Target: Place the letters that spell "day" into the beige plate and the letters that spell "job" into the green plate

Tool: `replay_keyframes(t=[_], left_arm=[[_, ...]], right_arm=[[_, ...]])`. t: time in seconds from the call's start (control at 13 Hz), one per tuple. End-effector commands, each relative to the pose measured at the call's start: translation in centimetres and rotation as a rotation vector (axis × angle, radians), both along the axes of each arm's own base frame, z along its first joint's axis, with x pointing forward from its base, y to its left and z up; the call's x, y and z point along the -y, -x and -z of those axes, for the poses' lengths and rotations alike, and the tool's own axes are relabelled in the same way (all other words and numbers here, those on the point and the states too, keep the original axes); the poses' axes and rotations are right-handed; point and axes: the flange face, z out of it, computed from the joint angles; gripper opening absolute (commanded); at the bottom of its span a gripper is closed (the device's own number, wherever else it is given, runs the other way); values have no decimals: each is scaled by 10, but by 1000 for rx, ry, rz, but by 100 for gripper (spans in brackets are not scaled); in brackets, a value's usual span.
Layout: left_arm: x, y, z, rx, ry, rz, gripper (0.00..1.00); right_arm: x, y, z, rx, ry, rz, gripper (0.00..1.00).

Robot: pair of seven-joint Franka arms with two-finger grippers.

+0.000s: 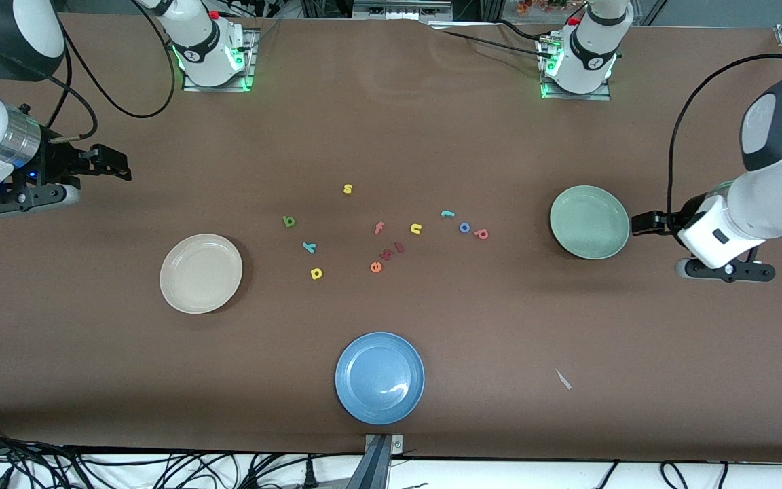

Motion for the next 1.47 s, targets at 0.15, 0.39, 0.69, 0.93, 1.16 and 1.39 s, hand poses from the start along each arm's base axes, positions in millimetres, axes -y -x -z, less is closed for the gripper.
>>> replay_keyframes(t=[0.15, 0.39, 0.69, 0.93, 1.16, 1.39], left_arm=[[74, 28, 60, -63, 6, -260, 100], [125, 56, 115, -36, -33, -474, 100], [182, 76, 173, -61, -56, -655, 100], [215, 81, 224, -21, -56, -767, 100], [232, 92, 276, 35, -107, -823, 100], [246, 100, 297, 65, -121, -834, 99]], right_arm=[[-22, -15, 24, 33, 3, 5, 100], [-67, -16, 48, 60, 8, 54, 100], [-136, -13, 89, 91, -6, 77, 100], [-178, -14, 135, 74, -27, 20, 100], [-221, -9, 183, 88, 18, -117, 100], [-237, -5, 223, 74, 30, -181, 100]])
